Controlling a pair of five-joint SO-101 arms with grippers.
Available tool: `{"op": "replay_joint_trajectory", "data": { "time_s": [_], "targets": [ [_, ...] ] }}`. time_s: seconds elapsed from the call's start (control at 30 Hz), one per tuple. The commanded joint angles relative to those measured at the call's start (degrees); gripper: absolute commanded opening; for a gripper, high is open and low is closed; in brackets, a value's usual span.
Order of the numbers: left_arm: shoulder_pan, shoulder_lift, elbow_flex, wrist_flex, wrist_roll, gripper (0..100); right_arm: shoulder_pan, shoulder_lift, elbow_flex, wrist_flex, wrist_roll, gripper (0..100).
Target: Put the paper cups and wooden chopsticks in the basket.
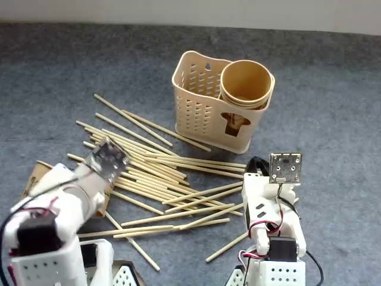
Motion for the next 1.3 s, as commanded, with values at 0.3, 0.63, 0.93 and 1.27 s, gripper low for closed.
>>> {"op": "replay_joint_trajectory", "data": {
  "time_s": [0.3, 0.63, 0.93, 1.27],
  "targets": [
    [-15.08, 35.12, -22.2, 1.23, 1.49, 20, 0.04, -0.66, -0.13, -1.36, 1.14, 0.5],
    [-18.07, 57.19, -39.34, 4.75, 15.03, 20, 0.04, -0.66, -0.04, -1.36, 1.14, 0.6],
    [-20.26, 71.87, -51.38, 5.8, 20.31, 20, 0.04, -0.66, -0.04, -1.36, 1.23, 0.6],
    [-24.04, 86.81, -60.62, 5.98, 20.84, 20, 0.04, -0.66, -0.04, -1.36, 1.23, 0.8]
  ]
}}
